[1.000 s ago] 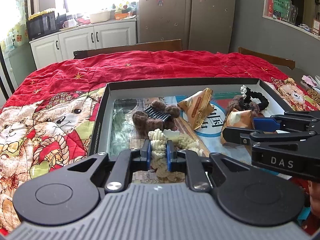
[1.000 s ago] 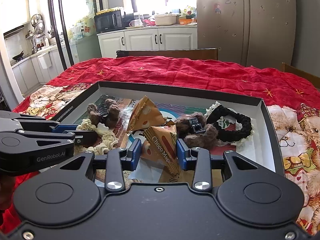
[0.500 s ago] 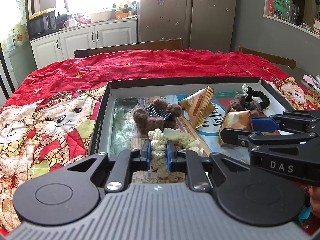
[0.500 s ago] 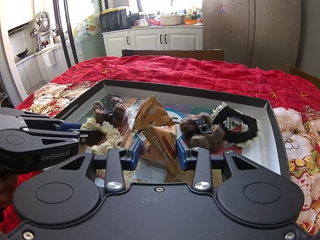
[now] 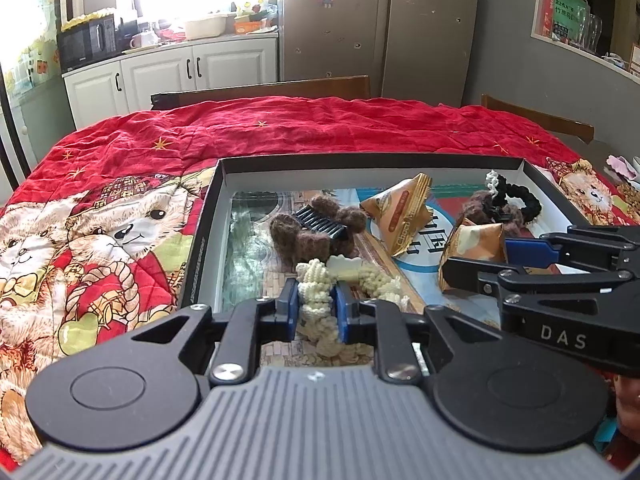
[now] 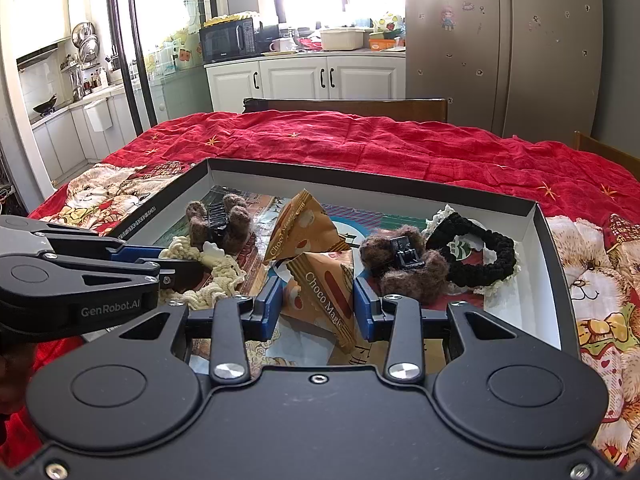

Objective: Organize objects
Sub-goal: 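Lower the packet and cream scrunchie with both tools into the box, then open both tools to drop the packet and cream scrunchie in the box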

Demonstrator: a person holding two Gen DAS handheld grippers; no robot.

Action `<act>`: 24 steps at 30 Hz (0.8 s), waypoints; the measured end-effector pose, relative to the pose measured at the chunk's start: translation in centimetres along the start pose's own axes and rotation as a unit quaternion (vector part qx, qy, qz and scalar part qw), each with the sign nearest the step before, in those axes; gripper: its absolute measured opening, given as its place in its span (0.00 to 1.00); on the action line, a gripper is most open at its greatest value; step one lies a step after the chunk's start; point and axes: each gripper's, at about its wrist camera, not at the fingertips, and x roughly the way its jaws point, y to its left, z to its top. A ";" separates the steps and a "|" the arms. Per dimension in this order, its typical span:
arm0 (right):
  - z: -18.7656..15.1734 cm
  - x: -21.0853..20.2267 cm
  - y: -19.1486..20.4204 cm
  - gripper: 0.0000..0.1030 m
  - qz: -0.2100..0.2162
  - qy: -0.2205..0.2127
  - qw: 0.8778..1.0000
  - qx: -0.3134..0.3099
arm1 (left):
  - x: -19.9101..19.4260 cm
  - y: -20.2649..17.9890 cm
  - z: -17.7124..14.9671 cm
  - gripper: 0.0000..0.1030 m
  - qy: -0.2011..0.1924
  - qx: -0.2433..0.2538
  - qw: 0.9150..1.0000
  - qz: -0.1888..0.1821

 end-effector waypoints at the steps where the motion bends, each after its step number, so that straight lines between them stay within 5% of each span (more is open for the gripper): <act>1: 0.0 0.0 0.0 0.36 0.000 0.000 1.000 0.000 | 0.0 0.0 0.0 0.39 -0.001 0.000 1.000 0.000; 24: 0.2 -1.0 0.2 0.43 -0.007 -0.014 1.000 -0.012 | -1.6 -0.2 0.4 0.60 -0.020 0.000 1.000 0.007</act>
